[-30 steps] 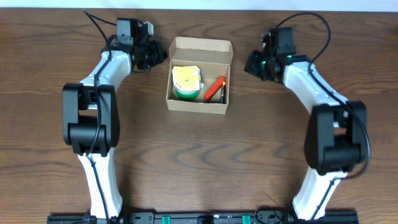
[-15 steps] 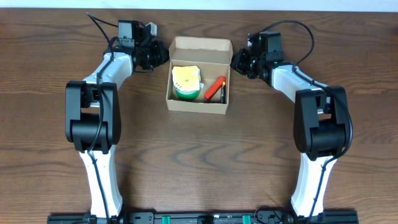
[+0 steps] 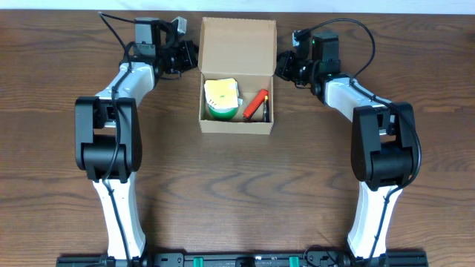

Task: Pack container
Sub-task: 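Move both grippers to the box lid flaps on either side, then fold the box lid closed with both grippers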

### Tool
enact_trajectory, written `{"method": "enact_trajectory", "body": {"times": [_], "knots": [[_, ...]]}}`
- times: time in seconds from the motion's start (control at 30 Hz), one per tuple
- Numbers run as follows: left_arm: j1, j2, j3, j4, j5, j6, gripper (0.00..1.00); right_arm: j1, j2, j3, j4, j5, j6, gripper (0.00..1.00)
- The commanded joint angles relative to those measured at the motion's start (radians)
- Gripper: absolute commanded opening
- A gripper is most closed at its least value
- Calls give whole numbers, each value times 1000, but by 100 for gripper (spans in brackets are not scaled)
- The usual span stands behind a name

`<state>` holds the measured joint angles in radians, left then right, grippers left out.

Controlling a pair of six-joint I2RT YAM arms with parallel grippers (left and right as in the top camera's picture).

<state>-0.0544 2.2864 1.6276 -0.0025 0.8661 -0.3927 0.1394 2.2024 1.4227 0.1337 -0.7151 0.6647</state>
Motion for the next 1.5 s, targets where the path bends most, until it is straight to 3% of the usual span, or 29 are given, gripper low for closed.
{"method": "enact_trajectory", "body": {"times": [0.0, 0.43, 0.6, 0.7, 0.9, 1.1, 1.47], "knots": [[18, -17, 11, 47, 118, 3, 6, -14, 10, 2, 34, -131, -61, 1], [30, -114, 11, 112, 233, 54, 6, -69, 10, 13, 168, -388, -63, 1], [30, -182, 11, 52, 234, 128, 6, -77, -20, 16, 161, -419, -64, 2], [30, -219, 11, -64, 230, 216, 6, -74, -50, 16, 130, -420, -79, 2], [21, -269, 11, -369, 196, 411, 6, -59, -120, 16, -166, -375, -275, 2], [18, -348, 11, -679, 45, 616, 6, -53, -232, 16, -465, -251, -453, 1], [-34, -498, 9, -922, -152, 770, 6, 33, -447, 16, -824, 19, -643, 1]]}}
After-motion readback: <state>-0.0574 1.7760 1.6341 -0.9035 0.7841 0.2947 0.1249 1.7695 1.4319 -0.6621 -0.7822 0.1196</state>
